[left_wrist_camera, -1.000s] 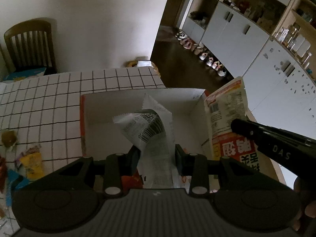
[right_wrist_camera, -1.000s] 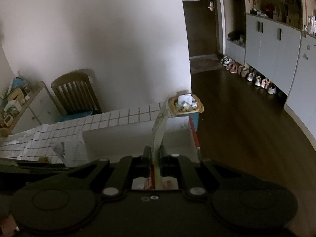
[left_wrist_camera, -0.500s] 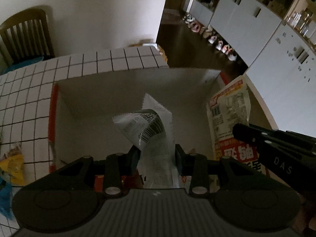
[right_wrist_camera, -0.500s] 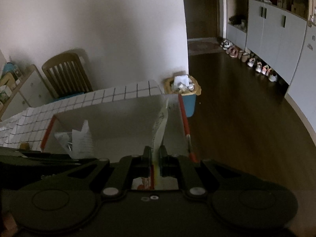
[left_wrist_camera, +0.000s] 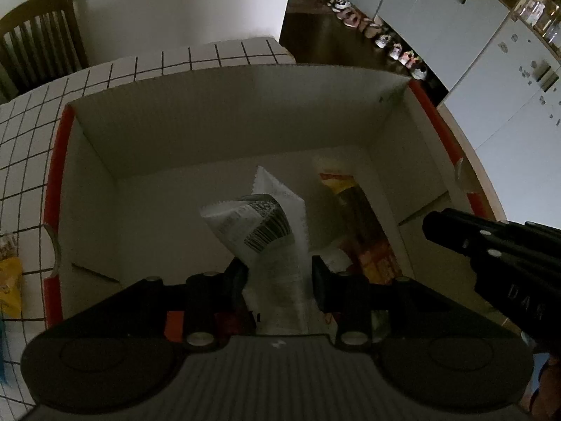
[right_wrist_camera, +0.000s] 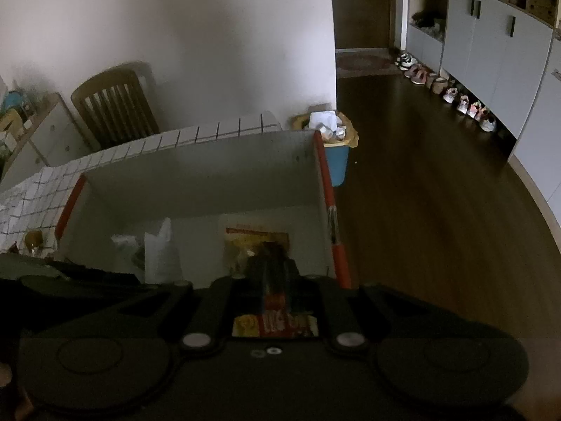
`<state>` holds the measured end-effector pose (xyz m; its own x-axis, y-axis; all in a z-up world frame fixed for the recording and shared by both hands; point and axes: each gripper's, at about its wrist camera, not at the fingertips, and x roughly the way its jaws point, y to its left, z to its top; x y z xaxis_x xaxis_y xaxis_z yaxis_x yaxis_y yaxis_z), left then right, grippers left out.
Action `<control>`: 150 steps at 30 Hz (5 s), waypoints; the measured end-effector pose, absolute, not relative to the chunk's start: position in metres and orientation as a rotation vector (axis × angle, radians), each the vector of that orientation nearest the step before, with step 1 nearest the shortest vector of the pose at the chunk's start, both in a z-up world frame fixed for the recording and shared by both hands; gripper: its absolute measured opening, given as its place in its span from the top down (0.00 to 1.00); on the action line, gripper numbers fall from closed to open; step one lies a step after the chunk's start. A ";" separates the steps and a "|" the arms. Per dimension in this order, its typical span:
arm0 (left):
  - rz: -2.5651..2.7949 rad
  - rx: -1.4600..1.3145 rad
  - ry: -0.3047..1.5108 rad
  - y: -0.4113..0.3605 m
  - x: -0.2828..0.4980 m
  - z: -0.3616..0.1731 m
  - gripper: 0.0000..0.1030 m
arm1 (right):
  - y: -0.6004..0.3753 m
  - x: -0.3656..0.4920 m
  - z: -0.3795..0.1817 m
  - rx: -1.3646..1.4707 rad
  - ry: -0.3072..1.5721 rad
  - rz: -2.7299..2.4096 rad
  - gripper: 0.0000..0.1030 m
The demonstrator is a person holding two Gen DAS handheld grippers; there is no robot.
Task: Organize snacks
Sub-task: 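Drop both packets into the box and withdraw both grippers, then grasp the white-green bamboo-shoot packet with the left gripper while the right grasps the blue packet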
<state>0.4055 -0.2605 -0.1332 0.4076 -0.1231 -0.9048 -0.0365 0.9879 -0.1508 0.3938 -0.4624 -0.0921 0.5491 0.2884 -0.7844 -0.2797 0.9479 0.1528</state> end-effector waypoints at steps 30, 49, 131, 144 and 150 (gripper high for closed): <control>-0.057 -0.183 1.023 -0.210 0.321 -0.064 0.30 | -0.457 0.331 -0.036 -0.025 0.858 0.363 0.19; -0.105 -0.199 0.922 -0.150 0.245 -0.025 0.19 | -0.420 0.276 0.003 0.033 0.792 0.372 0.01; 0.551 -0.621 1.126 0.129 0.186 -0.187 0.04 | -0.087 0.299 -0.159 0.020 1.196 0.392 0.44; 0.606 -0.413 1.143 0.102 0.189 -0.184 0.31 | -0.077 0.295 -0.164 -0.006 1.194 0.408 0.56; 0.585 -0.381 1.139 0.097 0.190 -0.181 0.39 | -0.088 0.288 -0.161 -0.011 1.187 0.403 0.60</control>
